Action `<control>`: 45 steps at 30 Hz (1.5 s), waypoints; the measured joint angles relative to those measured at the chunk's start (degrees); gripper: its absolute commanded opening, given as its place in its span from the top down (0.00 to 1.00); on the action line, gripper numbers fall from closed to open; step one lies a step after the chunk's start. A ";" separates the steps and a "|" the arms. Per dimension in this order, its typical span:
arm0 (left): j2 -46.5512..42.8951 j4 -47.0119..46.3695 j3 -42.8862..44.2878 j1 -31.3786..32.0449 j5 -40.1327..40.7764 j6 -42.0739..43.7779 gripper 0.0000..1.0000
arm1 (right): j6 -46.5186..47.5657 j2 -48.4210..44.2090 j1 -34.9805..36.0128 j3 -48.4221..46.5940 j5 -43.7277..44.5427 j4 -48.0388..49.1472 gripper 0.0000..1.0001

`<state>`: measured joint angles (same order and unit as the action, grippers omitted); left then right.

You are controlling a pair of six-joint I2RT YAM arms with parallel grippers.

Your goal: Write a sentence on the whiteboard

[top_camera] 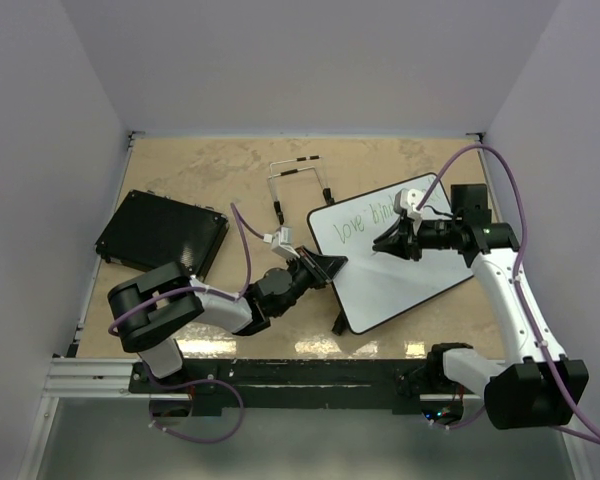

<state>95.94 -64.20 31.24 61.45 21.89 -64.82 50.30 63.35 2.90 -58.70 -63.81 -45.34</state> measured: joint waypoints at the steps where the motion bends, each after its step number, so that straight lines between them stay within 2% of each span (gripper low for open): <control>1: 0.00 0.02 0.00 0.13 0.20 -0.13 1.00 | -0.02 -0.15 0.00 0.13 0.02 0.04 1.00; 17: 0.07 -0.48 -0.46 1.55 2.01 -0.63 1.00 | -1.90 -3.65 0.00 2.03 2.40 1.75 1.00; 39: 0.07 -1.99 -1.62 2.14 2.67 -0.55 1.00 | -1.25 -3.19 1.97 2.34 -1.66 1.36 1.00; 45: 0.07 -2.60 -1.62 2.34 2.62 0.52 1.00 | -4.13 -3.21 2.34 1.42 1.64 3.30 1.00</control>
<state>96.01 -66.81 29.63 63.79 24.51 -64.29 46.17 60.14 5.23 -57.28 -62.17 -42.04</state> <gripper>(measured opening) 0.086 0.167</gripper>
